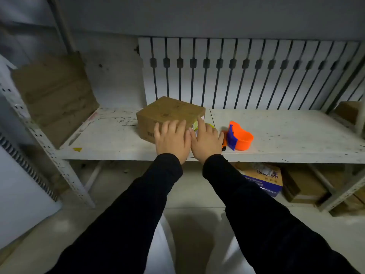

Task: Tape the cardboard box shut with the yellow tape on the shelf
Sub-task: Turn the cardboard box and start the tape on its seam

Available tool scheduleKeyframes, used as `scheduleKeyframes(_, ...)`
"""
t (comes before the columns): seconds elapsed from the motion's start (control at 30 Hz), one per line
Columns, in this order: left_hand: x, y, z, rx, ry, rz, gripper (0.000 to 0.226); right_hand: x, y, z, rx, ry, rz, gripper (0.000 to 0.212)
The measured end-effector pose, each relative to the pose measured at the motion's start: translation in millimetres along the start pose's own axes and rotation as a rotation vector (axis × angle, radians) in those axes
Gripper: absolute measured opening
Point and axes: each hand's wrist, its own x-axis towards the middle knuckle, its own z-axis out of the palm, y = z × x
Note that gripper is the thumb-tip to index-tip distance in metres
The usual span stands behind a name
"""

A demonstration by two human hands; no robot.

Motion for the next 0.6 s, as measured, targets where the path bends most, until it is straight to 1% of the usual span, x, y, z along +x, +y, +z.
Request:
scheduleKeyframes(0.03, 3.3, -0.6, 3.1, -0.012, -0.015, -0.010, 0.060, 4.3, 1.5, 1.5, -0.009, -0.002, 0.010, 0.053)
scheduleKeyframes(0.13, 17.2, -3.8, 25.3, 0.005, 0.025, -0.006, 0.059, 23.8, 9.8, 12.5, -0.031, -0.016, 0.022, 0.053)
scheduleKeyframes(0.27, 37.5, -6.0, 51.2, -0.016, -0.006, -0.010, 0.059, 51.6, 19.4, 27.0, -0.040, -0.023, 0.019, 0.052)
scheduleKeyframes(0.4, 54.7, -7.0, 78.3, -0.053, -0.130, -0.077, 0.043, 78.1, 30.0, 39.9, -0.056, -0.023, 0.003, 0.054)
scheduleKeyframes(0.47, 61.7, -8.9, 91.8, -0.043, -0.188, -0.122, 0.044, 90.9, 34.1, 44.9, -0.056, -0.029, -0.003, 0.056)
scheduleKeyframes(0.6, 72.3, -14.0, 109.9, -0.098, -0.232, -0.183, 0.048, 111.5, 42.5, 49.7, -0.048, -0.014, 0.003, 0.057)
